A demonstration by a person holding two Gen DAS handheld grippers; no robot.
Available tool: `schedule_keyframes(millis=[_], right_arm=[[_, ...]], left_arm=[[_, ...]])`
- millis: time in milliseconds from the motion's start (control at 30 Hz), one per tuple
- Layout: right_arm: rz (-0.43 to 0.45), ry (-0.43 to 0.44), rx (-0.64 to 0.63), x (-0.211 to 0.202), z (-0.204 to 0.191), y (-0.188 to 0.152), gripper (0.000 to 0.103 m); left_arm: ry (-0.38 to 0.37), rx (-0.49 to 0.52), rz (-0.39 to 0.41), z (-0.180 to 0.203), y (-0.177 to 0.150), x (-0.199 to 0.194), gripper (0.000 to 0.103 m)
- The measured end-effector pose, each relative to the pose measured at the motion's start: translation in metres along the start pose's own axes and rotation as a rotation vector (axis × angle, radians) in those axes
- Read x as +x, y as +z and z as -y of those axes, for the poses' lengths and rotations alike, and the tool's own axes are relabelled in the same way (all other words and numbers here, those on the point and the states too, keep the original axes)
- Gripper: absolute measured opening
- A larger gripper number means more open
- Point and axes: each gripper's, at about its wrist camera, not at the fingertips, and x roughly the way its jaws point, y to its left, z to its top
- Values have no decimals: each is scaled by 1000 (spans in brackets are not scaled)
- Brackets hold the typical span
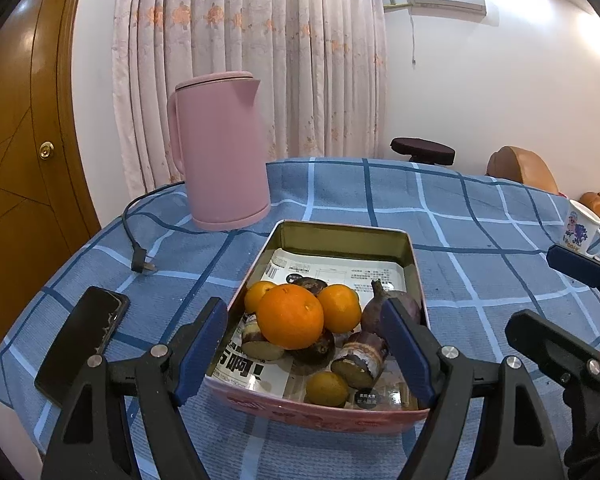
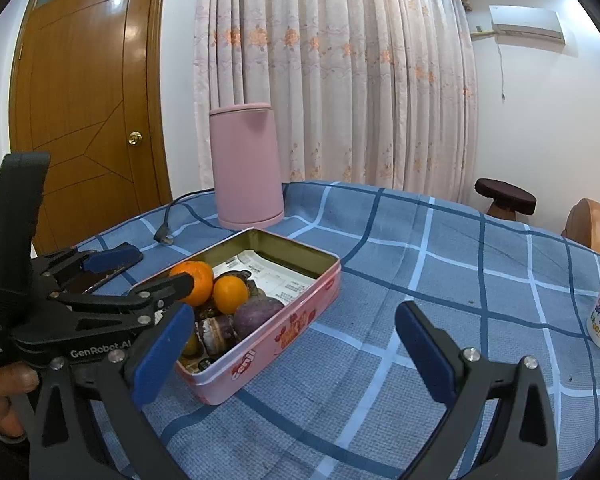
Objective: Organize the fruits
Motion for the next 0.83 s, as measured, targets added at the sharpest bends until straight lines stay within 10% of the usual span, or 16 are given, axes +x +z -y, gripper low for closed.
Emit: schedule_keyframes(millis=[833], right_arm=[[-3, -5, -7, -4, 3, 0, 103]], left_arm=[[-2, 10, -13, 4, -3, 4, 80]])
